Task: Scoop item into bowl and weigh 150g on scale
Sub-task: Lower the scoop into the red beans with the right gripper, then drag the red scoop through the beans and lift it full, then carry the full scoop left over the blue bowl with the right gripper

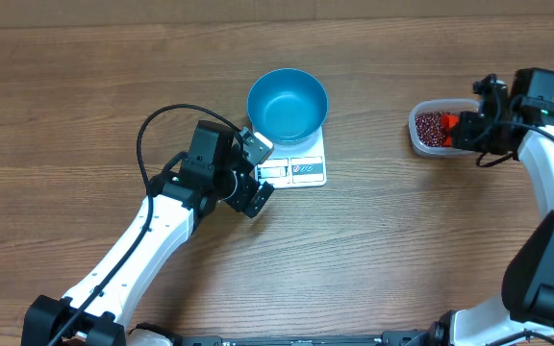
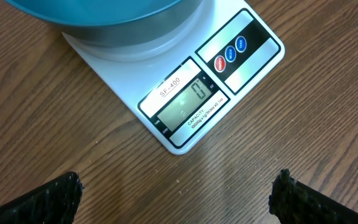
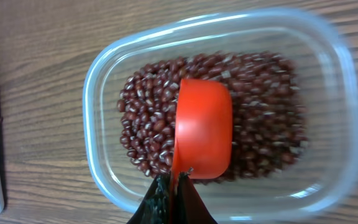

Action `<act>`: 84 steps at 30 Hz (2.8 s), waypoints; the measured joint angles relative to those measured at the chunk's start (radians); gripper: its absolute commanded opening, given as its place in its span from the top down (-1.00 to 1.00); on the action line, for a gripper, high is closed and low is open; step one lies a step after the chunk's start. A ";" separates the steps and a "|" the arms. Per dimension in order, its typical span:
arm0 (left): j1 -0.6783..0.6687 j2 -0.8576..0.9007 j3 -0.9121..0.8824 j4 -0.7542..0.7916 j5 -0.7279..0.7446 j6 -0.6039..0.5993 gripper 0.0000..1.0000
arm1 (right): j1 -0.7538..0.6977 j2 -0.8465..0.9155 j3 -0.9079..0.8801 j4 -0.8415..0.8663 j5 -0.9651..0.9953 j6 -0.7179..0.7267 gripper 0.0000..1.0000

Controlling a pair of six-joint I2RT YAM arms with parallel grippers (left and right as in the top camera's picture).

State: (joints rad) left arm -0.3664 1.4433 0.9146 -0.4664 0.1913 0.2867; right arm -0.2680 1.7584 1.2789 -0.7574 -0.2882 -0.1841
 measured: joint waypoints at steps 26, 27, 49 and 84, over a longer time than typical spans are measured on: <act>0.000 0.000 0.000 0.000 0.000 0.000 -0.99 | -0.153 0.050 0.003 -0.078 -0.345 0.139 0.92; 0.000 0.000 0.000 0.000 0.000 0.000 -0.99 | -0.165 0.050 0.003 -0.084 -0.359 0.142 0.93; 0.000 0.000 0.000 0.000 0.000 0.000 -0.99 | -0.346 0.051 0.003 -0.165 -0.671 0.062 0.93; 0.000 0.000 0.000 0.000 0.000 0.000 -0.99 | -0.091 0.051 0.003 -0.110 -0.980 0.038 0.92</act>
State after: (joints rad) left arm -0.3664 1.4433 0.9146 -0.4664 0.1913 0.2867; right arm -0.3588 1.8095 1.2816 -0.8677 -1.2686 -0.1463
